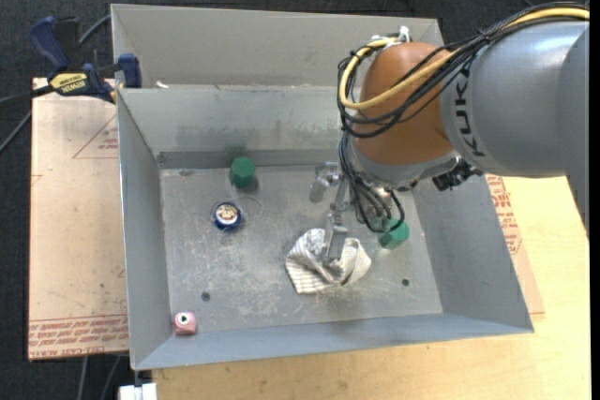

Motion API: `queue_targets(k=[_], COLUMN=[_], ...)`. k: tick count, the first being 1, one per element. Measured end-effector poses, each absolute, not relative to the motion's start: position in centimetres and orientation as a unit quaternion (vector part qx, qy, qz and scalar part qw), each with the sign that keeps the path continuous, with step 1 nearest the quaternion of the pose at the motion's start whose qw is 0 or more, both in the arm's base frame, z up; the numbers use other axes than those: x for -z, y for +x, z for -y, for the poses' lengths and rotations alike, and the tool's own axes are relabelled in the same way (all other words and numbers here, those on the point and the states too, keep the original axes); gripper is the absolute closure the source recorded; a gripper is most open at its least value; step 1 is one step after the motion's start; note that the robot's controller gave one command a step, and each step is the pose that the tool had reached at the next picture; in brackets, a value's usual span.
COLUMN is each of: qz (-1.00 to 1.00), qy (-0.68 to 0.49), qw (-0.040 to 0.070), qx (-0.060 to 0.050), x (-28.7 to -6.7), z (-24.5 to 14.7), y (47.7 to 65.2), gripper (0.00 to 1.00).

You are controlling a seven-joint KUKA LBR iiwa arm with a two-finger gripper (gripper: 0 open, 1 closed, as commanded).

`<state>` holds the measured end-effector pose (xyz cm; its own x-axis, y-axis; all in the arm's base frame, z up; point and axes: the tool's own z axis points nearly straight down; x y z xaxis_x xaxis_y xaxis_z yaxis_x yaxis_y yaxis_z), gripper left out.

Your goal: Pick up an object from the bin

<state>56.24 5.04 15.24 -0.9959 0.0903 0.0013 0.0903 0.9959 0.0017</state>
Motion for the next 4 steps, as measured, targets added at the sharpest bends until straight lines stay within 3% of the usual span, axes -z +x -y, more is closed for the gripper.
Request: queue_targets(k=[1, 2, 3, 4], qz=[0.997, 0.995, 0.995, 1.000], qy=[-0.079, -0.098, 0.100, 0.010], qw=[0.000, -0.002, -0.002, -0.006], qx=[0.001, 0.001, 0.001, 0.002], x=[-12.7, -14.6, -9.8, -7.2], z=[-5.8, -6.4, -5.2, -5.3], y=[56.0, 56.0, 54.7, 49.5], gripper=[1.00, 1.00, 1.00, 1.00])
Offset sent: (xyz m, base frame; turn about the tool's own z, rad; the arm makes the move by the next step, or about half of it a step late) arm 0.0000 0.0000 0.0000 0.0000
